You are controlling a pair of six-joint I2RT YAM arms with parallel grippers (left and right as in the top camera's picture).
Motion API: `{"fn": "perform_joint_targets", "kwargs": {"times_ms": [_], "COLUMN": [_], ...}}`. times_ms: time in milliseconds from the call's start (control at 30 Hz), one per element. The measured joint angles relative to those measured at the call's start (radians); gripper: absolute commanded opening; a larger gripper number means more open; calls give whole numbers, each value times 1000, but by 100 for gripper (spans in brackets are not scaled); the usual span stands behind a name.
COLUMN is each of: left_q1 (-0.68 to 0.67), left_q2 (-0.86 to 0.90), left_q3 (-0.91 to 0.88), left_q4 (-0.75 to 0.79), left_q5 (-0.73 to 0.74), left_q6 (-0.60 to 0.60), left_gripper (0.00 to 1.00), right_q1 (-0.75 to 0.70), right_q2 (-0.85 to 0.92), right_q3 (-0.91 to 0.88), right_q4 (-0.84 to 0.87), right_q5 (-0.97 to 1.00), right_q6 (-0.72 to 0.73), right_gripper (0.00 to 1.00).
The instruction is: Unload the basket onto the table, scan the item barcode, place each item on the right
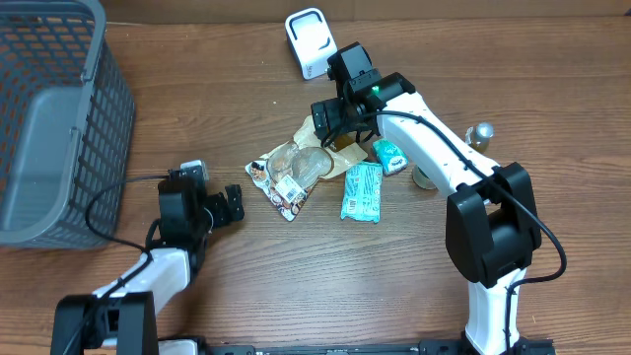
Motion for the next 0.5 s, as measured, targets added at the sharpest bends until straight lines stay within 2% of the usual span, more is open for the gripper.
{"fn": "perform_joint_targets", "kwargs": {"times_ms": [500], "left_q1": [0], "left_q2": [-102], "left_q3": [-148], "left_q4": [97], "left_q5": [0], "left_q6": [3], "left_gripper": [100], "right_q1": [0], "right_q2": [0], "right_q3": [0], "right_q4": [0], "right_q5": [0], "right_q6": [0], "right_gripper": [100]}}
